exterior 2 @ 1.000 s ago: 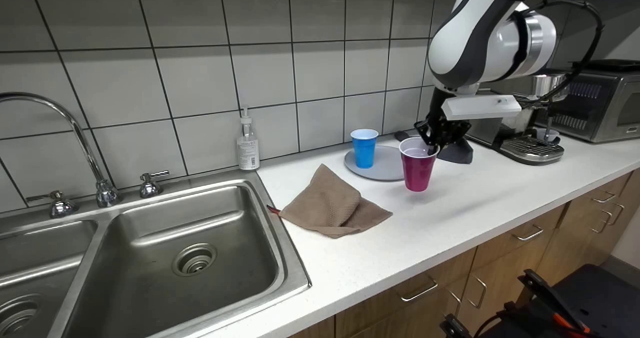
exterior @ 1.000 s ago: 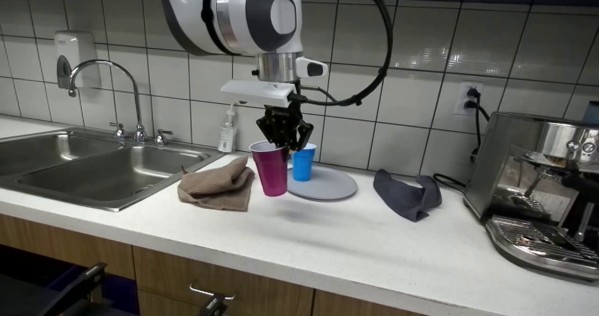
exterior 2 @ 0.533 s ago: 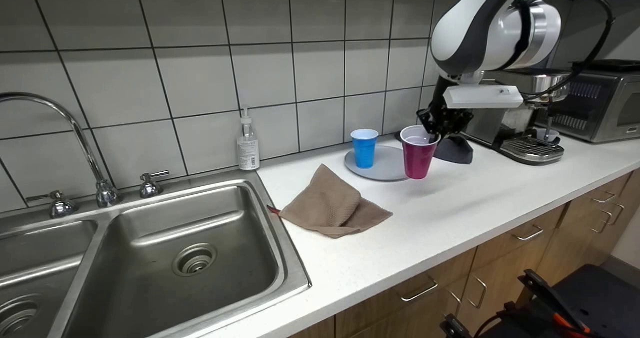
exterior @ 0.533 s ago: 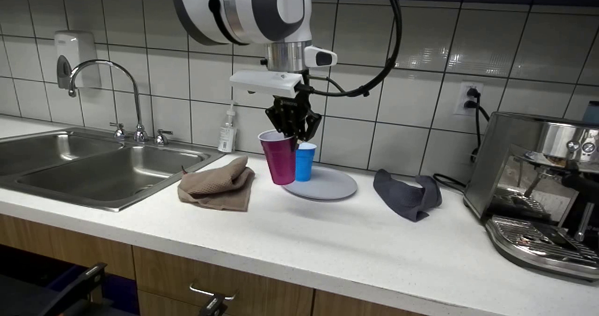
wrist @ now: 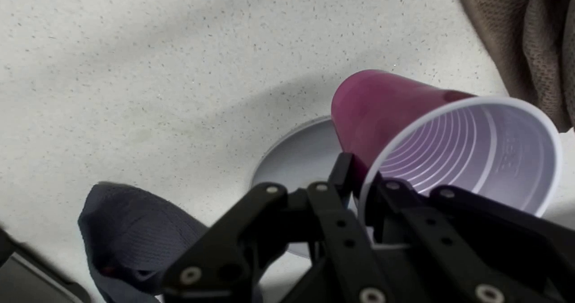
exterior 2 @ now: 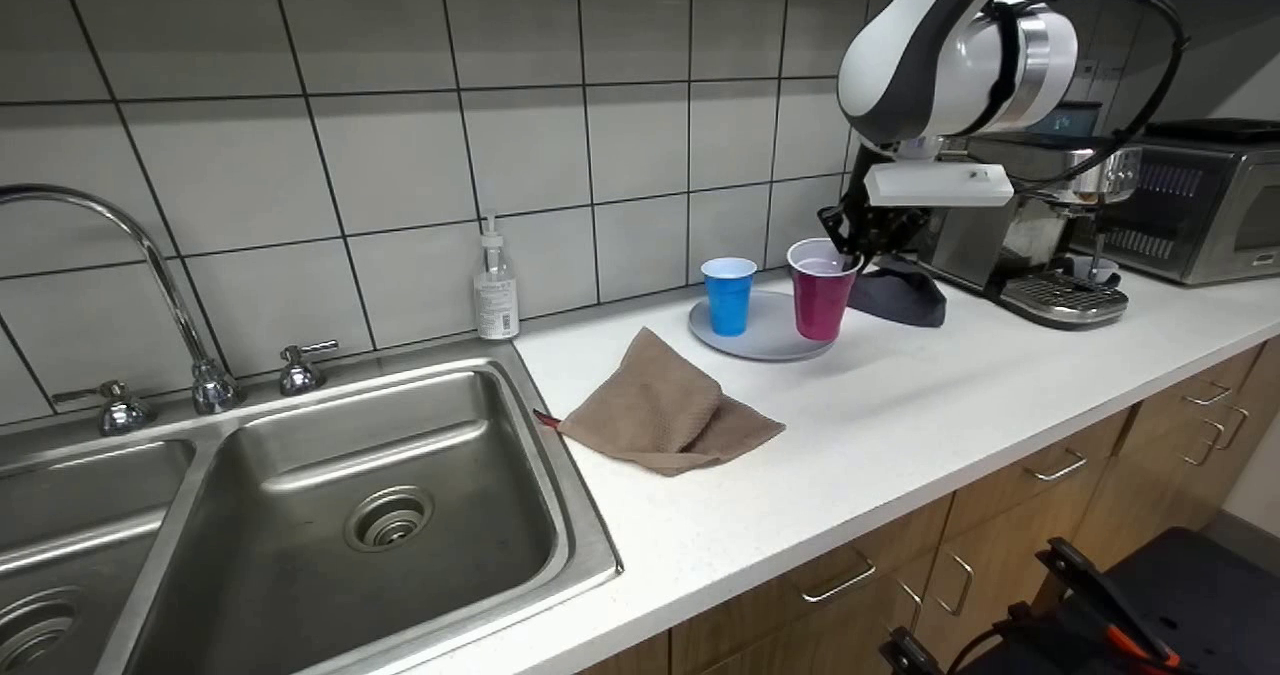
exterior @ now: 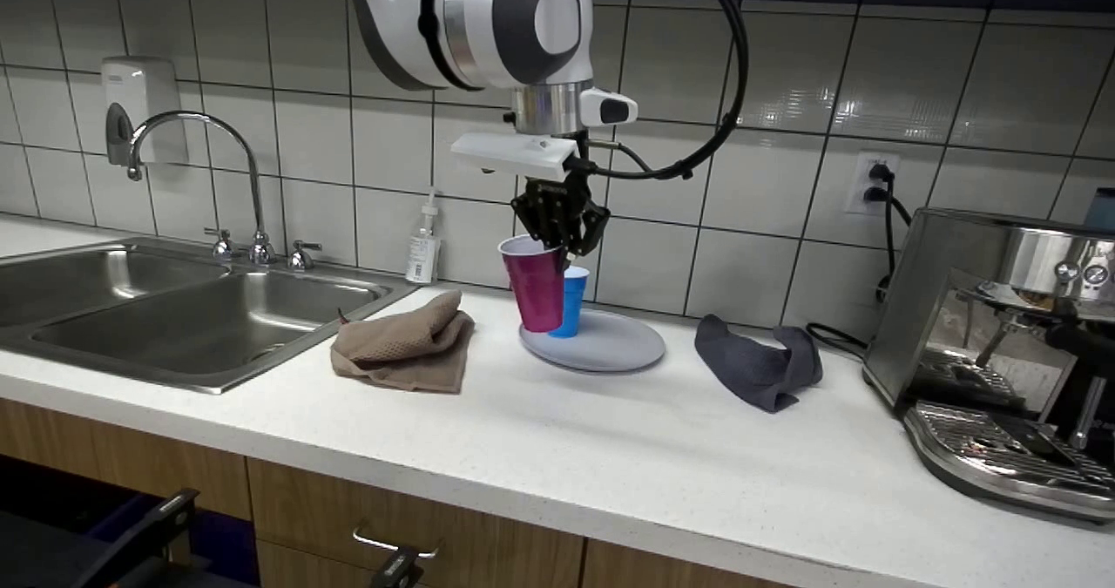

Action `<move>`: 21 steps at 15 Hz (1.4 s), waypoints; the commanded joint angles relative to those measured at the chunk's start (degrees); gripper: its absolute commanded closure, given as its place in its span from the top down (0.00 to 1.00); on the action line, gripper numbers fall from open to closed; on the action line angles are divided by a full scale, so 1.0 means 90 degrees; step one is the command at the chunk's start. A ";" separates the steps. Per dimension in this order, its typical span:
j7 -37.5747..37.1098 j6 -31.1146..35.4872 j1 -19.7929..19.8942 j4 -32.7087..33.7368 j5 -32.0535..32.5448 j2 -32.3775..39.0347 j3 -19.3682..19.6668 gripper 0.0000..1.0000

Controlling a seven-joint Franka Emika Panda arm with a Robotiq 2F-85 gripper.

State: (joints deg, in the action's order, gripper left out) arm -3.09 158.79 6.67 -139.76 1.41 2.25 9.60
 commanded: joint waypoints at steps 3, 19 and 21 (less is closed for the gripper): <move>-0.0237 -0.0050 0.0036 0.0936 -0.0156 0.0855 -0.0056 0.02; -0.1240 -0.0192 -0.0020 0.3087 -0.0395 0.2850 0.0136 0.02; -0.1358 -0.0202 -0.0036 0.3250 -0.0437 0.3003 0.0182 0.02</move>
State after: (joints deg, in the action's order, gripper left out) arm -13.29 158.75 6.67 -114.51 -1.25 26.64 10.52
